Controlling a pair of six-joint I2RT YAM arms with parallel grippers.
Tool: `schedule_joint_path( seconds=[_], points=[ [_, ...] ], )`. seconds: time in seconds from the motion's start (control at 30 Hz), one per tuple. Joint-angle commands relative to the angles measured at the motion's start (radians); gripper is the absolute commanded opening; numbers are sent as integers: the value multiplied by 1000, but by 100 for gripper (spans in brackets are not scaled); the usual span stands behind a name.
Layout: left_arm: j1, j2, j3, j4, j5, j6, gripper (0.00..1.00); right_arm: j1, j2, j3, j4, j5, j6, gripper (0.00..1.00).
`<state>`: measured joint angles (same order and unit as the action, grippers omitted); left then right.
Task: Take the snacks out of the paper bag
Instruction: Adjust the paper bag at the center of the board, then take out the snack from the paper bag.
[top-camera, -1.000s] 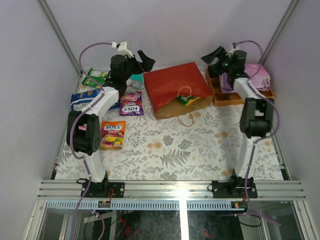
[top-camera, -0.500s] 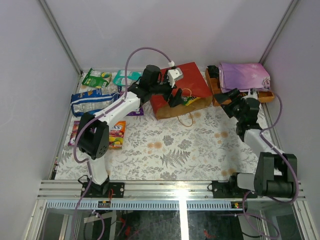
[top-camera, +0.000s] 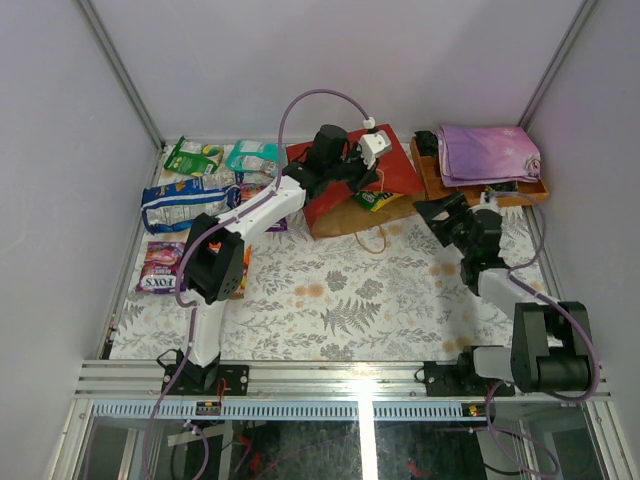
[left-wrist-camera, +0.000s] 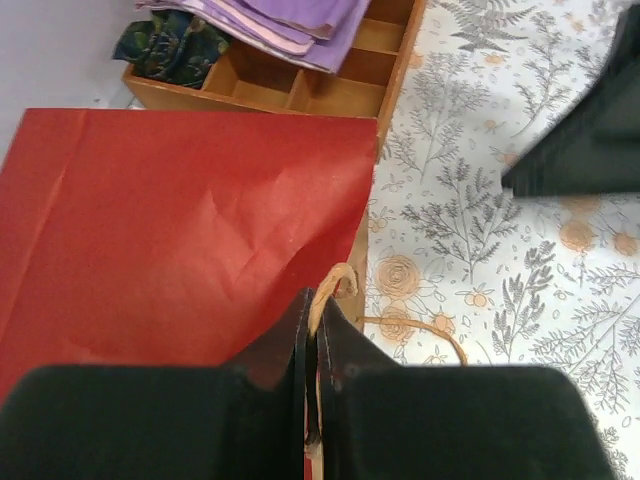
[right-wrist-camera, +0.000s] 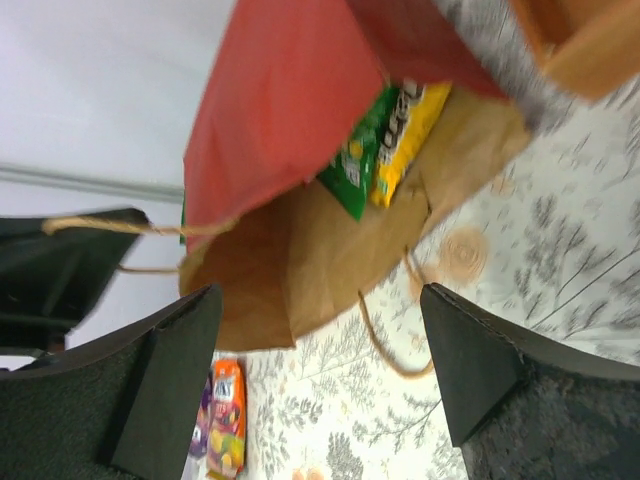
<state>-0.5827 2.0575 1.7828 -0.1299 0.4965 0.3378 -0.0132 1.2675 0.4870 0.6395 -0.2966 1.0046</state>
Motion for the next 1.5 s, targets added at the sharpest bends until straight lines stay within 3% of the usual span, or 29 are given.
schedule_joint_path(
  seconds=[0.0,0.13,0.27,0.47,0.6,0.83,1.13,1.47],
  points=[
    [-5,-34,18,78,-104,-51,0,148,55,-24,141,88,92,87],
    [-6,-67,-14,161,-174,-120,0,262,171,-57,335,236,256,88],
    [-8,-49,30,162,-227,-184,0,304,369,-65,592,336,414,80],
    [-33,-7,91,140,-342,-196,0,336,712,112,835,281,542,65],
    [-44,17,118,114,-382,-184,0,360,842,229,915,273,579,58],
    [-56,27,142,102,-402,-185,0,372,890,352,797,300,598,60],
    [-68,46,181,79,-418,-184,0,378,980,565,501,273,651,66],
    [-76,48,189,62,-431,-180,0,377,1039,731,253,315,596,71]
  ],
)
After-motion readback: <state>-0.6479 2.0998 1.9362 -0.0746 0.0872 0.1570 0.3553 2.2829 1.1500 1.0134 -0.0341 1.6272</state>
